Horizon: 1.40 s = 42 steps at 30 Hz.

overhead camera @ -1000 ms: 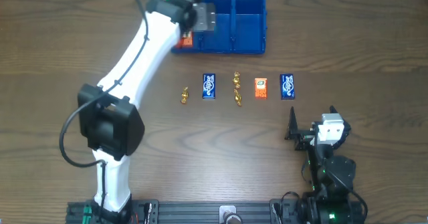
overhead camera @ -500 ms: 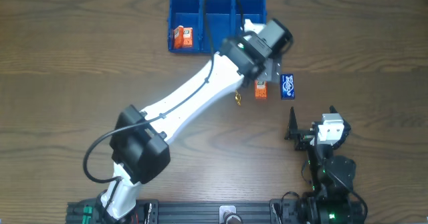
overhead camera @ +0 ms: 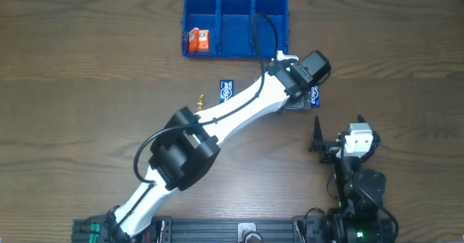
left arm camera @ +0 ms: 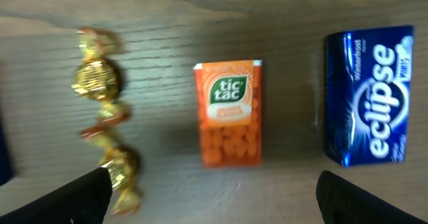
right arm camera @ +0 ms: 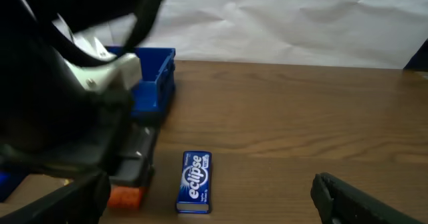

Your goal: Sort Candies Into Trays

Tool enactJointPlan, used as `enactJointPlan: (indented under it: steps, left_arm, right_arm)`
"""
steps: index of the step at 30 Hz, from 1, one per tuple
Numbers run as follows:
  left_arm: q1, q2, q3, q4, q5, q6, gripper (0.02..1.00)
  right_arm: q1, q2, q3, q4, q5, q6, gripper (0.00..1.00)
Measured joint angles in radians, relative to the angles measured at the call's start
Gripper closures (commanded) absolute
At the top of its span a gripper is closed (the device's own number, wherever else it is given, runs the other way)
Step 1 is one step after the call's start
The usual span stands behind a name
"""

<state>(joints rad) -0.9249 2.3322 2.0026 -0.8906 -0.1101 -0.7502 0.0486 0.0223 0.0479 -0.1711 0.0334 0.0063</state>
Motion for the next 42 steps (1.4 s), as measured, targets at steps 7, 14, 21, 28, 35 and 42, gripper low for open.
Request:
enactJointPlan:
  steps: [7, 14, 21, 28, 35, 42]
  left_arm:
    - [0.000, 0.031, 0.000, 0.066, 0.003, -0.010, 0.036]
    - [0.000, 0.059, 0.000, 0.095, -0.001, -0.013, 0.088]
    - [0.000, 0.092, 0.000, 0.097, -0.020, -0.013, 0.126]
    - [0.000, 0.093, 0.000, 0.113, -0.030, -0.013, 0.222]
    - [0.000, 0.101, 0.000, 0.119, -0.047, -0.013, 0.498]
    - [0.000, 0.103, 0.000, 0.136, -0.047, -0.014, 0.689]
  right_arm:
    - [0.000, 0.000, 0.000, 0.000, 0.000, 0.000, 0.001]
    - [0.000, 0.000, 0.000, 0.000, 0.000, 0.000, 0.003]
    - [0.000, 0.000, 0.000, 0.000, 0.000, 0.000, 0.003]
    - [0.000, 0.000, 0.000, 0.000, 0.000, 0.000, 0.001]
    - [0.000, 0.000, 0.000, 0.000, 0.000, 0.000, 0.003]
    - [0.000, 0.000, 0.000, 0.000, 0.000, 0.000, 0.001]
